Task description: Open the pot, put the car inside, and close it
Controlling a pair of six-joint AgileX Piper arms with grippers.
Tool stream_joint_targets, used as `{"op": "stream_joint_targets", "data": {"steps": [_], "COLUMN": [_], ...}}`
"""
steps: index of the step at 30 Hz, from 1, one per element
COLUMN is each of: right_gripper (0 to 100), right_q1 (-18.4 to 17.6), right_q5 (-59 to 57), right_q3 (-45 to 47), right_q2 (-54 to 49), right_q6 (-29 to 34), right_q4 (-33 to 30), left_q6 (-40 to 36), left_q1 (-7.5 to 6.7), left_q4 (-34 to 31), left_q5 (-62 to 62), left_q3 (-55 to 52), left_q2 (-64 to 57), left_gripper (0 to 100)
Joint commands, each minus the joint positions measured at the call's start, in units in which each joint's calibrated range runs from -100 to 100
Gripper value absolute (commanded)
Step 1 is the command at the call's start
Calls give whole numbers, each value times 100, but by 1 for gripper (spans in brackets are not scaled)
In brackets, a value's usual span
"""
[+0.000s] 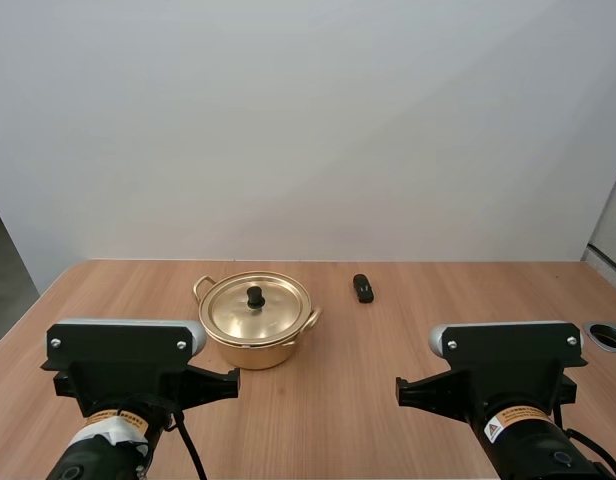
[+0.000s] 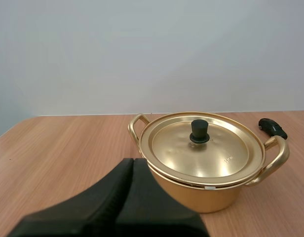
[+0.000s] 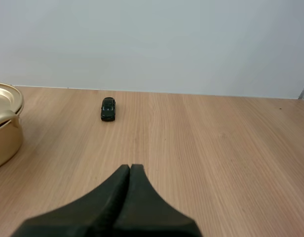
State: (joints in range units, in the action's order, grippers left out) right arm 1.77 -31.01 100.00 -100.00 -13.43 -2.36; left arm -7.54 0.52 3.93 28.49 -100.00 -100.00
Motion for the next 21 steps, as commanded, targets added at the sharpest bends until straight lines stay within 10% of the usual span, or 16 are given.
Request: {"op": "stream_joint_targets", "data": {"steps": [1, 15, 21], "right_gripper": [0, 0, 0], "right_q1": [3, 3, 3], "right_q5": [-3, -3, -34], "right_q3": [0, 0, -441], "right_q2": [0, 0, 0], "right_q6": [0, 38, -54], "right_q4": [5, 411, -2263], "left_q6": [5, -16, 931], "left_q1": [0, 0, 0], "left_q4": [-5, -19, -1485], "left_q5": [1, -142, -1118], "left_q3": [0, 0, 623], "left_q2": [0, 0, 0], "left_gripper": [0, 0, 0]}}
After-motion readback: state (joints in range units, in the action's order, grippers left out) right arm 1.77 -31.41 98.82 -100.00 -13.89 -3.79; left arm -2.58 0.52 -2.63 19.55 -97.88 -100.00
